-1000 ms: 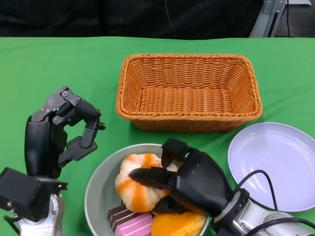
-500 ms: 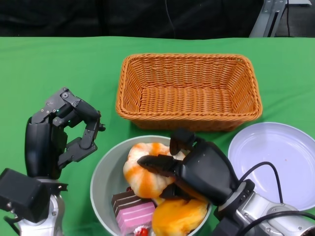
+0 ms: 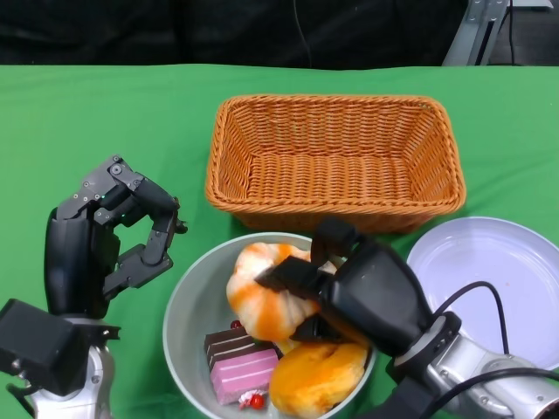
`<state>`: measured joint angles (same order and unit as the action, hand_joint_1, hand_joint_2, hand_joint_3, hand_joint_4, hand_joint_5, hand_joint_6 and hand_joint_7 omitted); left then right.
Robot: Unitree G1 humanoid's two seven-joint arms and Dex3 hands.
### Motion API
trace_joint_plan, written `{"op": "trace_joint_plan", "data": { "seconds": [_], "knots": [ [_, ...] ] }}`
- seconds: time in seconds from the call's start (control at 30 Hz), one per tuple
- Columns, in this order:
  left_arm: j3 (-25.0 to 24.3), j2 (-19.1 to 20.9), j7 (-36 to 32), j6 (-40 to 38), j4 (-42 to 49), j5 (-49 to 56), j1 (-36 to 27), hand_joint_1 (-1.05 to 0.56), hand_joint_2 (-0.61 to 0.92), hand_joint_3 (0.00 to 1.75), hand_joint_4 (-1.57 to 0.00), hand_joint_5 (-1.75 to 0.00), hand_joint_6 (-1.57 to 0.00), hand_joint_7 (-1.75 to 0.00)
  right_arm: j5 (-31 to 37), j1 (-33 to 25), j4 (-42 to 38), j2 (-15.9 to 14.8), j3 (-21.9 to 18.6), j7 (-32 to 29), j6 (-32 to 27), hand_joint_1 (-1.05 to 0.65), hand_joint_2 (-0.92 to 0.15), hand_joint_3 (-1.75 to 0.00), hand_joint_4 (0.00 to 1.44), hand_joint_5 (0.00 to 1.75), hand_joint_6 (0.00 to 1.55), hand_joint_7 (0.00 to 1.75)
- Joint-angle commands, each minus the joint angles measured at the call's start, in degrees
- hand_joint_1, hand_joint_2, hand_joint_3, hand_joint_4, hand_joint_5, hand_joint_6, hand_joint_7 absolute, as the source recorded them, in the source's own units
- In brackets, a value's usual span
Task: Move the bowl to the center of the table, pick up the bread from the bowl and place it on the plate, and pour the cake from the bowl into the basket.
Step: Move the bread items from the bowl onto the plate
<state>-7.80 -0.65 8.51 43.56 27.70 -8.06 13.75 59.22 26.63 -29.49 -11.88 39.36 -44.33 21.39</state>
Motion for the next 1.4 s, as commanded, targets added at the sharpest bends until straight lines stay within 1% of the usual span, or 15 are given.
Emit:
{"op": "trace_joint_plan", "data": {
  "seconds": [0.03,0.2,0.4,0.47,0.5,0.57,0.6,0.7,0.8,0.83,0.9,1.07,1.17,1.3,1.4],
  "knots": [
    [-0.69,0.94,0.57,1.16,1.25,-1.03,0.84,-0.07,0.71,0.85,-0.75,-1.57,-0.72,-1.41,-2.23,-0.69,3.52,-1.51,-2.61,-0.15,1.05,-0.25,-0.91,-0.01,0.73,1.40,0.81,0.79],
    [-0.75,1.05,1.22,0.97,1.62,-2.02,1.00,-0.07,0.71,0.85,-0.75,-1.57,-0.73,-1.41,-2.97,-2.27,7.44,-2.37,-4.09,1.01,1.84,-0.27,-0.92,-0.04,0.78,1.30,0.86,0.74],
    [-0.79,1.30,1.17,0.97,1.74,-1.69,0.98,-0.08,0.71,0.84,-0.74,-1.58,-0.73,-1.40,-3.15,-4.01,10.33,-2.64,-5.62,1.55,1.69,-0.26,-0.92,-0.04,0.79,1.31,0.88,0.72],
    [-0.79,1.34,1.21,0.91,1.72,-1.73,0.99,-0.08,0.71,0.84,-0.75,-1.58,-0.73,-1.41,-3.19,-4.57,11.27,-2.82,-6.24,1.85,1.81,-0.26,-0.92,-0.03,0.78,1.34,0.87,0.73],
    [-0.81,1.35,1.09,0.68,1.63,-1.68,0.96,-0.08,0.71,0.84,-0.75,-1.59,-0.73,-1.41,-3.64,-5.04,12.07,-3.12,-6.75,2.03,2.29,-0.25,-0.92,-0.03,0.76,1.38,0.85,0.77],
    [-0.85,1.35,0.93,0.42,1.52,-1.61,0.93,-0.07,0.71,0.84,-0.75,-1.59,-0.74,-1.41,-4.12,-5.64,12.98,-3.39,-7.42,2.38,2.94,-0.22,-0.92,-0.05,0.70,1.51,0.70,1.09],
    [-0.89,1.41,1.32,0.58,1.80,-1.94,1.02,-0.07,0.71,0.84,-0.75,-1.58,-0.74,-1.41,-4.50,-6.18,13.88,-3.65,-7.96,2.74,3.25,-0.22,-0.92,-0.05,0.69,1.50,0.68,1.12],
    [-1.03,1.54,1.78,0.69,2.18,-2.17,1.10,-0.06,0.71,0.84,-0.75,-1.58,-0.73,-1.41,-5.19,-7.55,16.45,-4.37,-9.30,3.87,3.78,-0.22,-0.91,-0.02,0.72,1.39,0.73,0.98],
    [-1.26,1.73,1.67,0.67,2.46,-1.84,1.13,-0.07,0.72,0.83,-0.75,-1.58,-0.73,-1.41,-6.09,-10.10,21.24,-5.70,-11.31,5.63,4.22,-0.21,-0.90,0.00,0.76,1.26,0.84,0.77],
    [-1.30,1.75,1.74,0.70,2.55,-1.90,1.16,-0.07,0.72,0.83,-0.75,-1.58,-0.73,-1.41,-6.21,-10.64,22.10,-5.85,-11.72,6.10,4.29,-0.21,-0.90,0.00,0.77,1.24,0.85,0.74],
    [-1.35,1.76,1.82,0.71,2.62,-1.94,1.18,-0.07,0.71,0.83,-0.75,-1.57,-0.73,-1.40,-6.18,-11.24,22.91,-5.78,-12.33,6.86,4.45,-0.21,-0.90,0.00,0.78,1.22,0.87,0.72],
    [-1.44,1.76,1.00,-0.01,1.93,-1.09,0.86,-0.08,0.71,0.83,-0.75,-1.56,-0.73,-1.40,-7.79,-15.21,27.32,-7.60,-16.68,7.23,5.61,-0.21,-0.88,-0.01,0.83,1.17,0.91,0.68],
    [-1.48,1.73,0.95,-0.10,1.86,-1.03,0.85,-0.08,0.71,0.84,-0.76,-1.56,-0.73,-1.40,-7.87,-15.81,27.85,-7.45,-17.58,7.86,6.06,-0.21,-0.88,-0.01,0.83,1.17,0.92,0.67],
    [-1.51,1.86,1.65,-0.02,2.32,-1.67,1.06,-0.08,0.70,0.84,-0.76,-1.57,-0.73,-1.40,-7.82,-19.29,28.49,-10.29,-21.98,6.23,6.68,-0.20,-0.92,-0.05,0.84,1.19,0.93,0.68],
    [-1.54,1.90,1.64,-0.11,2.42,-1.66,1.06,-0.07,0.71,0.85,-0.76,-1.57,-0.73,-1.40,-8.54,-22.27,29.33,-10.90,-25.65,5.85,5.49,-0.19,-0.89,-0.03,0.86,1.13,0.96,0.64]
  ]
}}
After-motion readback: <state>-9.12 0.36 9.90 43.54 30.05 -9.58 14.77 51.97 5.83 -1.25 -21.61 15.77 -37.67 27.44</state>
